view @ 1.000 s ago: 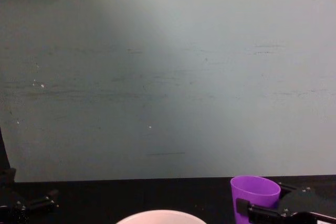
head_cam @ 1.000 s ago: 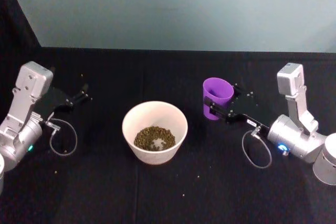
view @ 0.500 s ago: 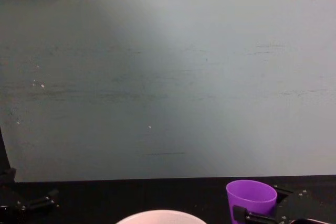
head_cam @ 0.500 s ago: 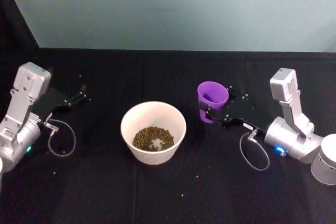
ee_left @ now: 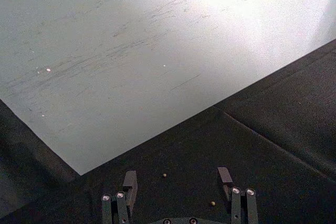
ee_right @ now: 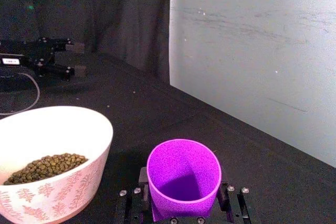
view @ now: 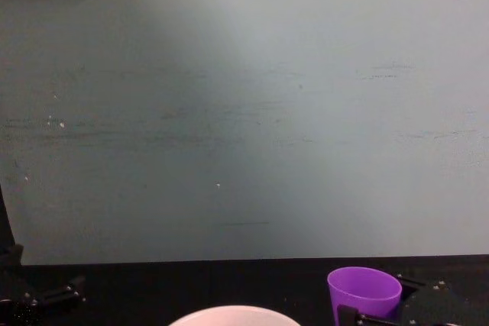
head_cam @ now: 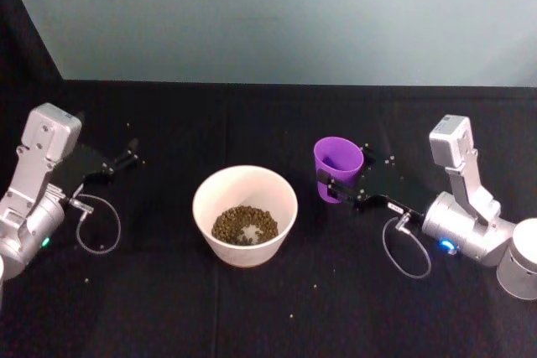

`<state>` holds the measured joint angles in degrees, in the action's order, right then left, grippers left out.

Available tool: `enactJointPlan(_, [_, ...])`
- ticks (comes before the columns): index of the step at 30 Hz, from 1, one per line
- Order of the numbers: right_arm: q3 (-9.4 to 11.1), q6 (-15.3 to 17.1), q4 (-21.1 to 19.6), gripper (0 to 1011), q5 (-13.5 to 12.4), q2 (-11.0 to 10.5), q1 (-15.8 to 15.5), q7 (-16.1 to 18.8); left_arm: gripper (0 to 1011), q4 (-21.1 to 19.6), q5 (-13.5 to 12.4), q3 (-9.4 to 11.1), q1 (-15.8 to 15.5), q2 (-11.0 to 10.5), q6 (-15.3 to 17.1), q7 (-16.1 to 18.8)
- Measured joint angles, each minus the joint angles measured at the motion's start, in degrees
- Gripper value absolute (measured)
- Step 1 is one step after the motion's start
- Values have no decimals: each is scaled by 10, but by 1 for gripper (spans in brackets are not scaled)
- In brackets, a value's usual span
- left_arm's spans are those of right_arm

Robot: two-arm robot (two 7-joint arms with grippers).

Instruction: Pick up the cup and pour the mung beans from the cup into the bowl.

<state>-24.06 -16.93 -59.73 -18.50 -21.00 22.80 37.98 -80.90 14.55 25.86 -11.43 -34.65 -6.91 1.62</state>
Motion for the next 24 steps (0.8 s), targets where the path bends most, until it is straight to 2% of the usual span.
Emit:
enactJointPlan(16, [-2,9,4,735,-2,1,2,2,1000,0,0,0,0,0,0,0])
enactJointPlan(24, [-2,8,3,951,-1,0,2,2,1000,0,0,0,0,0,0,0])
